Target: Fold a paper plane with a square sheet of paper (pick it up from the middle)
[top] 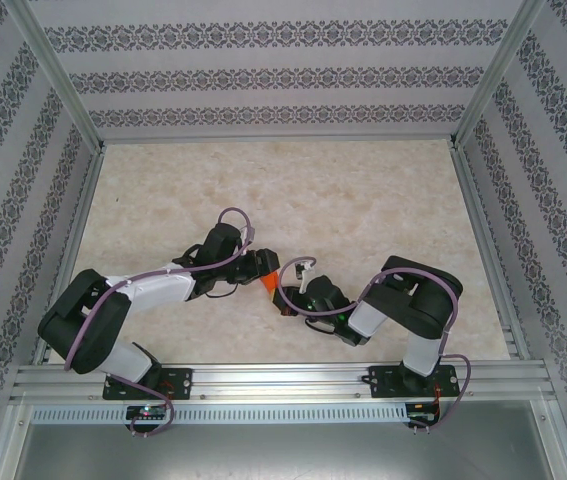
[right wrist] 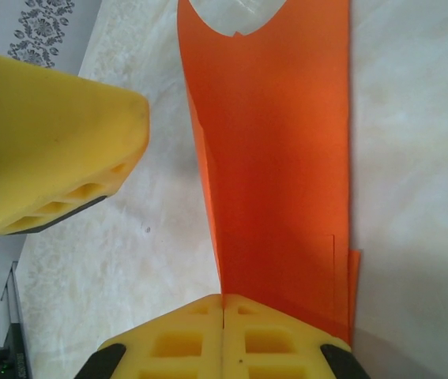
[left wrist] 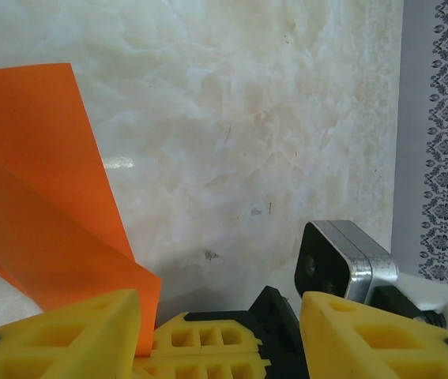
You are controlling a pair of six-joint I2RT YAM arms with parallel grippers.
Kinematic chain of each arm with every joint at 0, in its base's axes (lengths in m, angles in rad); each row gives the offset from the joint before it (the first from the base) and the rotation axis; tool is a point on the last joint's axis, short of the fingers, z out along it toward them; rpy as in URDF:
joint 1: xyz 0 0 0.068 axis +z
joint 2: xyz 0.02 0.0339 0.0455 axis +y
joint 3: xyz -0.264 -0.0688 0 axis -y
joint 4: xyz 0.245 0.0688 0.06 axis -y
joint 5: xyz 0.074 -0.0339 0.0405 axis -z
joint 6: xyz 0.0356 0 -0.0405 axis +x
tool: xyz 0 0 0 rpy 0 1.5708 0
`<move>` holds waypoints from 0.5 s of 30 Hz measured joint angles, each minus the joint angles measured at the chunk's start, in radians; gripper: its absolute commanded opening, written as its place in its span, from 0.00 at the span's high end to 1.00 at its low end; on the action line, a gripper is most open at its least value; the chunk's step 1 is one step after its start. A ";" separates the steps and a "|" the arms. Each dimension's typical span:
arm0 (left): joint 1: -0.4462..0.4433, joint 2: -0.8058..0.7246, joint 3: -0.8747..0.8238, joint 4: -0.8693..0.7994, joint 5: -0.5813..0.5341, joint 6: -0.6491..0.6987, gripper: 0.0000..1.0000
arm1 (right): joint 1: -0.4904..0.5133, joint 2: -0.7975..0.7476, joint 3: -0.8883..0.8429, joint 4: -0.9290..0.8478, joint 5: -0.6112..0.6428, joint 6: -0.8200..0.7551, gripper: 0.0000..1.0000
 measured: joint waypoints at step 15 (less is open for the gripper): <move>-0.006 -0.179 0.001 -0.208 -0.220 -0.006 0.19 | -0.018 -0.068 0.073 -0.183 -0.027 -0.052 0.99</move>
